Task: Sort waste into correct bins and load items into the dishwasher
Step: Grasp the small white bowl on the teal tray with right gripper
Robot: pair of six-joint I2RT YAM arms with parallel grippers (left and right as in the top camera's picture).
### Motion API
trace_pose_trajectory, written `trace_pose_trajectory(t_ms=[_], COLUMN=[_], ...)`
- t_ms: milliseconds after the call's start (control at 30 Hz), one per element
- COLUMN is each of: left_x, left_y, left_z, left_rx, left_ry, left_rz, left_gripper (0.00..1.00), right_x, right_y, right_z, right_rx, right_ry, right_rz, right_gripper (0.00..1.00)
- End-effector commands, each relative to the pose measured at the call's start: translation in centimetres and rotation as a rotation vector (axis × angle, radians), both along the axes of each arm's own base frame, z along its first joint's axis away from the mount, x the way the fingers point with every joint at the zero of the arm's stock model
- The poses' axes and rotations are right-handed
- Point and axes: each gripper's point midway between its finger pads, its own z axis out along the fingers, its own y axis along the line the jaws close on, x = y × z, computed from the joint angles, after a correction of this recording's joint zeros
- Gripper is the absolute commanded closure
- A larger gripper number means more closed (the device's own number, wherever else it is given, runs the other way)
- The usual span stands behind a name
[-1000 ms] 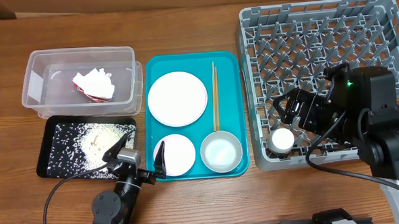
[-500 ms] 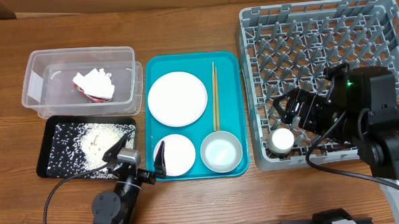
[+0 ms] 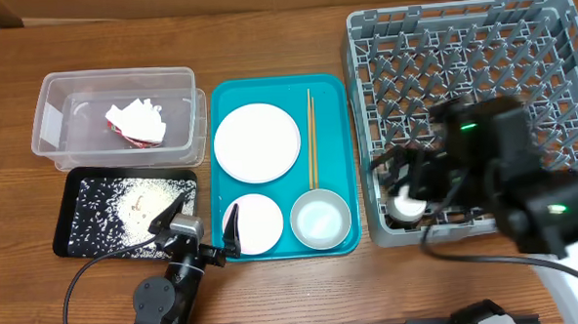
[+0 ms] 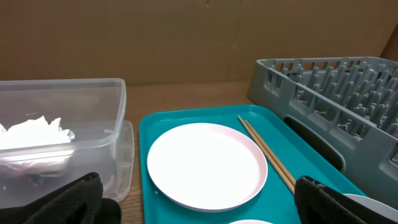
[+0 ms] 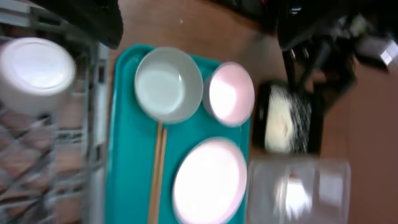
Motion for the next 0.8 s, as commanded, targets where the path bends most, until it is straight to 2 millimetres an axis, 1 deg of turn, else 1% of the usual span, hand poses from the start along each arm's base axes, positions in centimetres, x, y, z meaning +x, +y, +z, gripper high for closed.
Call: trace_pose_trajectory(t_ms=[0, 67, 133, 200, 267, 367, 467, 600, 667, 733, 767], left_x=[0.0, 0.0, 0.0, 0.0, 0.0, 0.0, 0.0, 0.0, 0.0, 0.0, 0.0], left_y=[0.1, 0.1, 0.1, 0.1, 0.1, 0.1, 0.1, 0.1, 0.1, 0.1, 0.1], left_z=[0.0, 0.0, 0.0, 0.0, 0.0, 0.0, 0.0, 0.0, 0.0, 0.0, 0.0], left_rx=[-0.015, -0.015, -0.015, -0.015, -0.015, -0.015, -0.015, -0.015, -0.015, -0.015, -0.015], left_ry=[-0.002, -0.002, -0.002, -0.003, -0.003, -0.003, -0.003, -0.003, -0.003, -0.003, -0.003], left_rz=[0.005, 0.005, 0.005, 0.004, 0.005, 0.005, 0.004, 0.005, 0.004, 0.004, 0.005], left_gripper=[0.00, 0.00, 0.00, 0.00, 0.00, 0.00, 0.00, 0.00, 0.00, 0.00, 0.00], right_x=[-2.0, -2.9, -3.4, -3.0, -2.0, -1.3, -1.0, -0.9, -0.7, -0.6, -0.5], right_y=[1.6, 2.0, 2.3, 2.5, 2.5, 3.1, 3.4, 3.4, 3.6, 3.9, 3.9], right_z=[-4.7, -7.4, -9.7, -11.3, -12.9, -15.3, -17.8, -20.6, -21.6, -22.0, -22.0], right_rx=[-0.142, -0.241, -0.316, -0.374, -0.427, -0.459, -0.506, -0.563, -0.571, -0.565, -0.567], right_ry=[0.088, 0.128, 0.152, 0.151, 0.137, 0.161, 0.209, 0.265, 0.276, 0.281, 0.280], right_rz=[0.069, 0.073, 0.062, 0.035, 0.010, 0.008, 0.016, 0.024, 0.026, 0.029, 0.029], right_gripper=[0.20, 0.20, 0.20, 0.20, 0.20, 0.24, 0.33, 0.39, 0.47, 0.61, 0.65])
